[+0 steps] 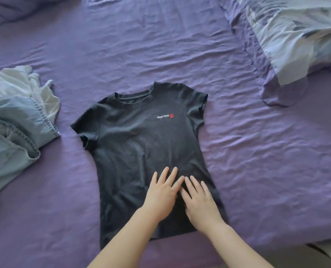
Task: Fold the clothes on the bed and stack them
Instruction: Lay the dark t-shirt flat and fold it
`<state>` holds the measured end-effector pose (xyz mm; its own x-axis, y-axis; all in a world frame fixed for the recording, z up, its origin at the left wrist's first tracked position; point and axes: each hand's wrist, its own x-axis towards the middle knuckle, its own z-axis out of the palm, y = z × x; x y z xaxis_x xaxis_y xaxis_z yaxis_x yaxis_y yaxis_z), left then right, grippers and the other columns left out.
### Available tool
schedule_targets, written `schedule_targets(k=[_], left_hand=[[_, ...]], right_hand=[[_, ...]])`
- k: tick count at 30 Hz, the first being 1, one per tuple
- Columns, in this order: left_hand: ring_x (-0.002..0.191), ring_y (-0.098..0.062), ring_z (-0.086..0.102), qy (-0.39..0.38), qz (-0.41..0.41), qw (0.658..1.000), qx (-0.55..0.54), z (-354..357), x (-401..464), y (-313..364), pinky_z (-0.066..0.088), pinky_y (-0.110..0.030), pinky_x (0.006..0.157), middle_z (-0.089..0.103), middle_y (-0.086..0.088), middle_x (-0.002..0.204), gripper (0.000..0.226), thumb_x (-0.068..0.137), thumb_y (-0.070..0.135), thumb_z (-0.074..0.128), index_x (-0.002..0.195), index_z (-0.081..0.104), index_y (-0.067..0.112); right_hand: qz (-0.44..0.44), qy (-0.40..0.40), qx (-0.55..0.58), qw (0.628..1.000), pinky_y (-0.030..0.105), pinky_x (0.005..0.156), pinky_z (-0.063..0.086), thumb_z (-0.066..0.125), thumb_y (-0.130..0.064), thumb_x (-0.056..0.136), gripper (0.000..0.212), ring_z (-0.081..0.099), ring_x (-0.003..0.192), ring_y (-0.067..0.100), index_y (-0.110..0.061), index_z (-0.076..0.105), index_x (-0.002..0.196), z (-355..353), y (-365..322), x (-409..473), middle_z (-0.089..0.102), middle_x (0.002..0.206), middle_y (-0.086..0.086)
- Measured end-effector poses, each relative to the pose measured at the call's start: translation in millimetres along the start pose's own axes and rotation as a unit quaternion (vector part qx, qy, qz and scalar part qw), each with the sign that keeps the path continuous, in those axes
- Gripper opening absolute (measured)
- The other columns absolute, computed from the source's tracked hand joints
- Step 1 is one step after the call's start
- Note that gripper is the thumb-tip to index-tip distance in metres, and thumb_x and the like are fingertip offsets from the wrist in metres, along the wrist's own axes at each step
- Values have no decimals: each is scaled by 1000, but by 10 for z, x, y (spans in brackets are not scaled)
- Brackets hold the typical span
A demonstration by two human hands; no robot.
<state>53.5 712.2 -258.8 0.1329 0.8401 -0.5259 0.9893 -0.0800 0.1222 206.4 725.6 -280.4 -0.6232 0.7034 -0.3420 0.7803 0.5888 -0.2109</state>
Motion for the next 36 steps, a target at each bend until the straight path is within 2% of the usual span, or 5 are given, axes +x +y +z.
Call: schedule_targets(k=[7, 20, 25, 33, 36], left_hand=[[119, -33, 56, 50, -182, 978, -87, 371, -681, -539, 51, -49, 89, 59, -8, 129, 73, 52, 22, 87, 120, 63, 24], [61, -18, 58, 189, -379, 861, -283, 824, -1253, -1003, 48, -27, 44, 60, -1, 76, 48, 48, 12, 92, 88, 67, 14], [52, -17, 58, 159, -401, 843, -321, 808, -1272, -1128, 48, -27, 45, 60, 2, 63, 46, 47, -2, 88, 81, 64, 17], [86, -29, 58, 165, -389, 848, -319, 790, -1573, -1343, 45, -36, 71, 58, -7, 94, 37, 87, -1, 54, 118, 54, 18], [86, -28, 56, 105, -386, 864, -307, 721, -1612, -1422, 42, -33, 70, 48, -5, 101, 39, 90, 2, 47, 122, 42, 22]], right_hand=[[-140, 30, -38, 989, 52, 92, 48, 81, -36, 63, 60, 54, 120, 32, -21, 65, 118, -69, -557, 569, 59, 128, 10], [-339, -11, -132, 931, 35, 72, 44, 56, -2, 82, 47, 42, 118, 30, -21, 53, 125, -451, -1931, 2039, 43, 133, 11], [-345, 23, -146, 927, 25, 48, 20, 81, 3, 41, 36, 49, 63, 26, -14, 57, 61, -353, -2066, 2123, 51, 71, 4], [-307, 57, 16, 950, 26, 40, 42, 81, 0, 59, 25, 55, 66, 24, -16, 63, 68, -157, -2203, 2026, 62, 67, -3], [-316, 57, 17, 947, 43, 80, 55, 76, -6, 69, 31, 62, 102, 32, -13, 68, 98, -49, -2023, 1764, 68, 109, 8]])
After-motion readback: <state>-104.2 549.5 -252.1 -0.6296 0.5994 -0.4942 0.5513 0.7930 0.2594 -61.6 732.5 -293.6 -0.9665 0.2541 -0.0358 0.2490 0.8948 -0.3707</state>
